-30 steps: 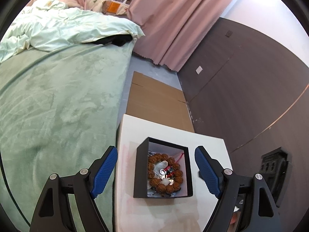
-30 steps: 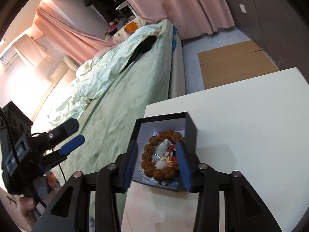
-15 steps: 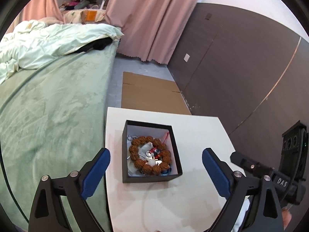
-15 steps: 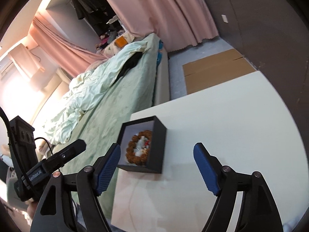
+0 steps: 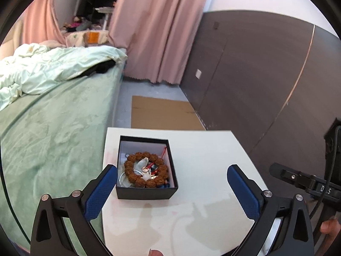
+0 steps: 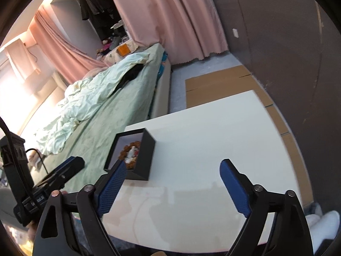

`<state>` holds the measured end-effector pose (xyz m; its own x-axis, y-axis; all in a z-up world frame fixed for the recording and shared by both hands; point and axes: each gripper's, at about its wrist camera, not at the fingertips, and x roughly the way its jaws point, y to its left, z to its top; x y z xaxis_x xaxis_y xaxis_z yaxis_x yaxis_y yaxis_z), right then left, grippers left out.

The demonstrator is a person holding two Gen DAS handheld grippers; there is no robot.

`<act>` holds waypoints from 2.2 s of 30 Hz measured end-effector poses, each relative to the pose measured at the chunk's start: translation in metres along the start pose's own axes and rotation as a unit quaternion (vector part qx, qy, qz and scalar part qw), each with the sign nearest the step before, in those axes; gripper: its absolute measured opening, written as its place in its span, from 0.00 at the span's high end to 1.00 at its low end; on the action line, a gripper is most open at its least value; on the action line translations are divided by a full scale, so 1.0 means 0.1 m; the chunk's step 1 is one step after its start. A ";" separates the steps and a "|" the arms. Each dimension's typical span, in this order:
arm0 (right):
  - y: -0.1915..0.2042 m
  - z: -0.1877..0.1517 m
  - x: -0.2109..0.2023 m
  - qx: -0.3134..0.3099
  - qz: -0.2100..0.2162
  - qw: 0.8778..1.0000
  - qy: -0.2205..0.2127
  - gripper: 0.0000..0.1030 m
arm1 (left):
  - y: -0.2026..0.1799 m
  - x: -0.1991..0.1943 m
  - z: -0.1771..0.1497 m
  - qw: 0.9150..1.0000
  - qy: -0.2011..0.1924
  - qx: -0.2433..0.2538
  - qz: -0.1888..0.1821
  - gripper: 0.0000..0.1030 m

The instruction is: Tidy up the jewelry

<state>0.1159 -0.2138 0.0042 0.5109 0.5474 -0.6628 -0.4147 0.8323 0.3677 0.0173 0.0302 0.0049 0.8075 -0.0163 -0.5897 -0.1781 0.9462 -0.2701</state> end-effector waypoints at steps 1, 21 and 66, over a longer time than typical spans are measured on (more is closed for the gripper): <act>-0.04 0.00 -0.04 0.002 -0.009 1.000 -0.004 0.11 | -0.04 -0.02 -0.01 1.000 -0.007 0.002 0.001 0.01; -0.43 -0.11 -0.42 -0.010 -0.085 0.996 -0.009 0.11 | -0.52 0.01 -0.21 0.998 -0.013 0.051 0.025 0.01; -0.29 -0.14 -0.30 -0.004 -0.088 0.996 0.007 0.11 | -0.47 -0.12 -0.19 0.998 -0.031 0.052 0.026 0.01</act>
<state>0.1024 -0.2549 0.0044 0.5651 0.3916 -0.7262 -0.3252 0.9146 0.2401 0.0060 -0.0205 0.0103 0.8320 0.0504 -0.5525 -0.1637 0.9738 -0.1577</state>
